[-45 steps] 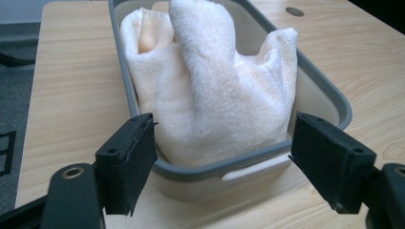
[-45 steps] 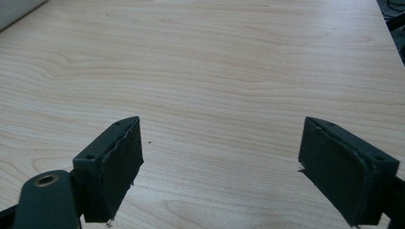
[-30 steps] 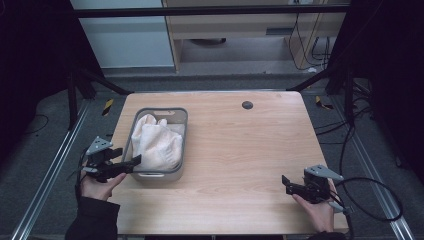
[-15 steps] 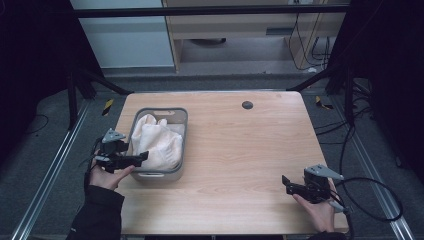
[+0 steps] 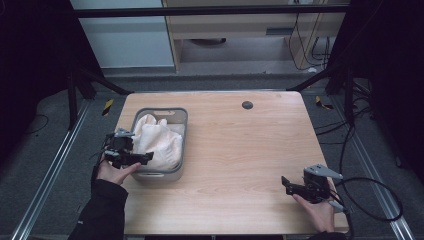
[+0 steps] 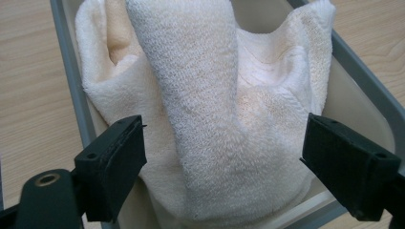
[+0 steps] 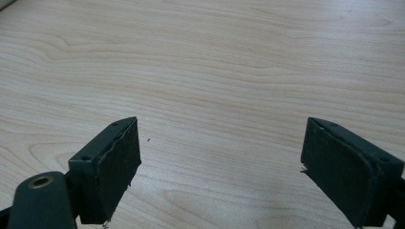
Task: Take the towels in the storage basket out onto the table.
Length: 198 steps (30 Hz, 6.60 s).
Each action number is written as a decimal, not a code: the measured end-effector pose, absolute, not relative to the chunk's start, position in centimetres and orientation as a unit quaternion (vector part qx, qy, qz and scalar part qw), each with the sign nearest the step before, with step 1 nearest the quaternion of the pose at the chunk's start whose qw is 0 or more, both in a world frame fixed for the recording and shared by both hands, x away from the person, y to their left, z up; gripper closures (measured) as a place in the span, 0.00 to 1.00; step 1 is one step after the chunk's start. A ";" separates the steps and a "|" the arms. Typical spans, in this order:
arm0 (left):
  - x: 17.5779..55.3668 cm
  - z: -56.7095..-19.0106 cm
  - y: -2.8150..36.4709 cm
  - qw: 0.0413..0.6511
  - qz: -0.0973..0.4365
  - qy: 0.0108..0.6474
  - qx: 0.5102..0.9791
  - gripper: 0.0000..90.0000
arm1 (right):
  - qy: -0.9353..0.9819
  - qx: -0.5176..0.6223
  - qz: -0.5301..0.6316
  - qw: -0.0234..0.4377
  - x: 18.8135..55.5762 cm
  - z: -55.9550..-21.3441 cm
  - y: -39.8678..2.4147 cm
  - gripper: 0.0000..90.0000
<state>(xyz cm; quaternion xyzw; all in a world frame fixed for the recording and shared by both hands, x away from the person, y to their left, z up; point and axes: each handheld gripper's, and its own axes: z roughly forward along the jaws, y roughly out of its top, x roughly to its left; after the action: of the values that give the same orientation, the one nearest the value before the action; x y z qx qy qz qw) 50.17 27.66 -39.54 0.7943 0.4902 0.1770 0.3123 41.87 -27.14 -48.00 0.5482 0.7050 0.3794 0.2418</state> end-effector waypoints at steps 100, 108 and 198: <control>47.4 -25.5 23.9 0.418 0.217 0.430 0.770 0.79 | 0.711 0.546 0.379 0.230 42.0 -48.1 -27.6 0.12; 47.1 -25.3 21.7 0.427 0.206 0.407 0.781 0.78 | 0.709 0.547 0.381 0.230 41.9 -48.1 -27.6 0.12; 47.7 -42.2 5.6 0.420 0.104 0.314 0.845 0.45 | 0.726 0.529 0.347 0.268 42.1 -48.4 -27.9 0.12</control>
<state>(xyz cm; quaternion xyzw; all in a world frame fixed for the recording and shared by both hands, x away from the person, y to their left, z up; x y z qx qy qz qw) 47.69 5.60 -42.24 0.8451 0.3135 0.1043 0.4203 42.10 -27.87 -48.36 0.5292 0.7265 0.3468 0.2680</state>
